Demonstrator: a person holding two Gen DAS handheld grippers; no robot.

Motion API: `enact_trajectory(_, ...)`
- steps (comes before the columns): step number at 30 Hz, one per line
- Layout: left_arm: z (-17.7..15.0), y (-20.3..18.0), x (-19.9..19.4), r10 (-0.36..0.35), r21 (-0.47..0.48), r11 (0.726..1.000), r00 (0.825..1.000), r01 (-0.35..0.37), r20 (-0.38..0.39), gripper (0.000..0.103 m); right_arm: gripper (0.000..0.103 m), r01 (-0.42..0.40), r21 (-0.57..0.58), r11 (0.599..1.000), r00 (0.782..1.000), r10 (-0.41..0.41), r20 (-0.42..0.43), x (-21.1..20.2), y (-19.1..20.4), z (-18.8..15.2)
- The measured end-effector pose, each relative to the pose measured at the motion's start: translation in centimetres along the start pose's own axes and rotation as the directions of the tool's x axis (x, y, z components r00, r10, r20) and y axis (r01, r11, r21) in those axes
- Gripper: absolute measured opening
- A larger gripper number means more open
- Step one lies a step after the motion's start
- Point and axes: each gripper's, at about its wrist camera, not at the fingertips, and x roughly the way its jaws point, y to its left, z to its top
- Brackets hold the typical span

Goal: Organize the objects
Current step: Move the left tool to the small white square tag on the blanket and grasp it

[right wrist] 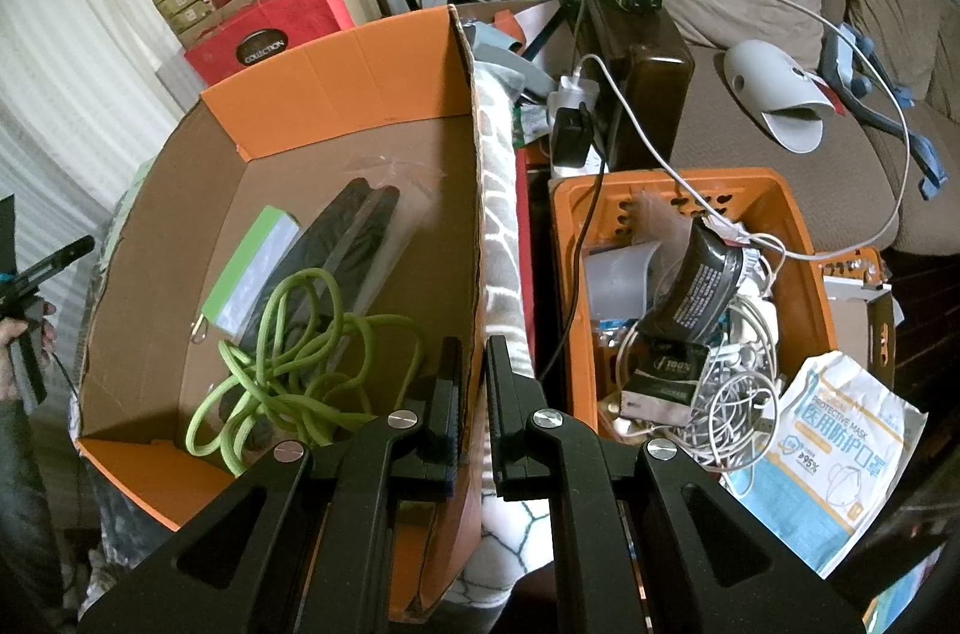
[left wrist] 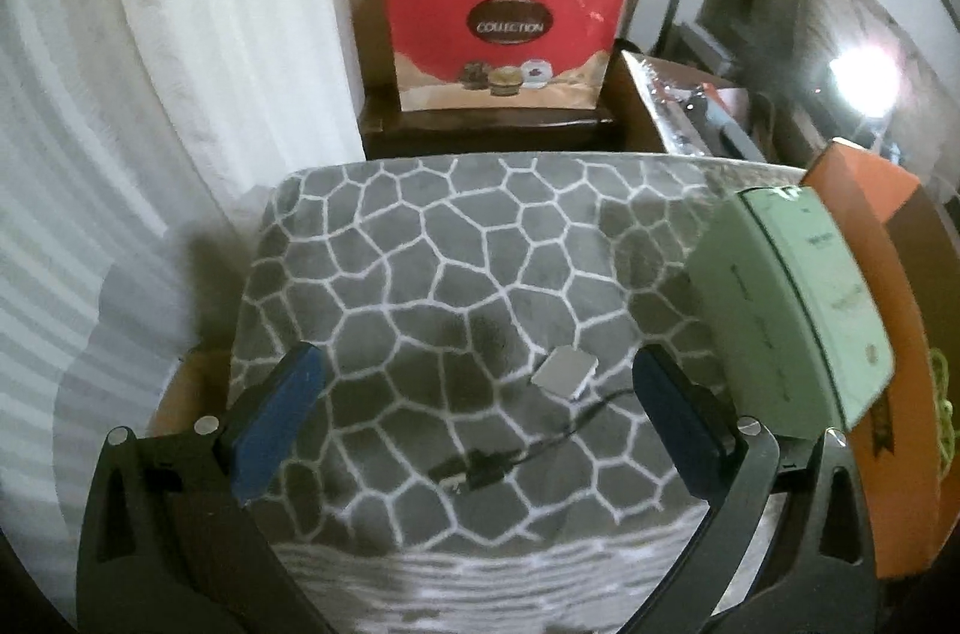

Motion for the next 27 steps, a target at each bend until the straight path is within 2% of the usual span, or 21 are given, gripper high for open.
enact_trajectory(6, 0.5, -1.2, 3.3, -0.024, -0.016, 1.000, 0.998, 0.023, -0.062, 0.102, 0.006, 0.000, 0.000, 1.000, 1.000, 0.000, 0.000, 0.0, 0.0, -0.1)
enact_trajectory(8, 0.5, -1.5, 4.2, -0.048, -0.025, 0.999, 0.995, 0.046, -0.086, 0.096, 0.006, 0.000, 0.000, 1.000, 1.000, 0.000, 0.000, 0.0, 0.0, -0.1)
enact_trajectory(10, 0.4, -1.8, 4.9, -0.071, -0.034, 0.997, 0.991, 0.067, -0.114, 0.085, 0.006, 0.000, 0.000, 1.000, 1.000, 0.000, 0.000, 0.0, 0.0, -0.1)
enact_trajectory(14, 0.4, -2.5, 5.6, -0.063, -0.019, 0.998, 0.990, 0.061, -0.129, 0.076, 0.006, 0.000, 0.000, 1.000, 1.000, 0.000, 0.000, 0.0, 0.0, -0.1)
enact_trajectory(16, 0.4, -2.6, 5.7, -0.058, -0.013, 0.998, 0.990, 0.057, -0.128, 0.064, 0.006, 0.000, 0.000, 1.000, 1.000, 0.000, -0.001, 0.0, -0.1, -0.1)
enact_trajectory(18, 0.3, -2.6, 5.6, -0.047, -0.005, 0.999, 0.991, 0.047, -0.124, 0.059, 0.006, 0.000, 0.001, 1.000, 1.000, 0.000, 0.000, 0.0, 0.0, -0.1)
enact_trajectory(20, 0.2, -2.5, 5.5, -0.041, -0.001, 0.999, 0.992, 0.042, -0.120, 0.049, 0.007, 0.000, 0.001, 1.000, 1.000, 0.000, 0.000, 0.0, 0.0, -0.1)
enact_trajectory(21, 0.1, -2.4, 5.4, -0.038, 0.002, 0.999, 0.992, 0.038, -0.119, 0.041, 0.007, 0.001, 0.000, 1.000, 1.000, -0.001, 0.000, 0.0, 0.0, -0.1)
enact_trajectory(23, 0.2, -2.3, 5.2, -0.045, 0.001, 0.999, 0.992, 0.046, -0.120, 0.032, 0.007, 0.001, 0.000, 1.000, 1.000, -0.001, -0.001, 0.0, 0.0, -0.1)
enact_trajectory(24, 0.1, -2.1, 5.1, -0.051, -0.002, 0.999, 0.991, 0.051, -0.122, 0.023, 0.007, 0.001, 0.001, 1.000, 1.000, -0.001, -0.001, 0.0, 0.0, -0.1)
enact_trajectory(26, 0.2, -2.0, 5.0, -0.054, -0.001, 0.999, 0.991, 0.054, -0.125, 0.019, 0.007, 0.000, 0.001, 1.000, 1.000, 0.000, -0.001, 0.0, 0.0, -0.1)
enact_trajectory(27, 0.2, -2.1, 4.9, -0.050, 0.004, 0.999, 0.991, 0.051, -0.127, 0.013, 0.007, 0.001, 0.000, 1.000, 1.000, -0.001, -0.001, 0.0, 0.0, -0.1)
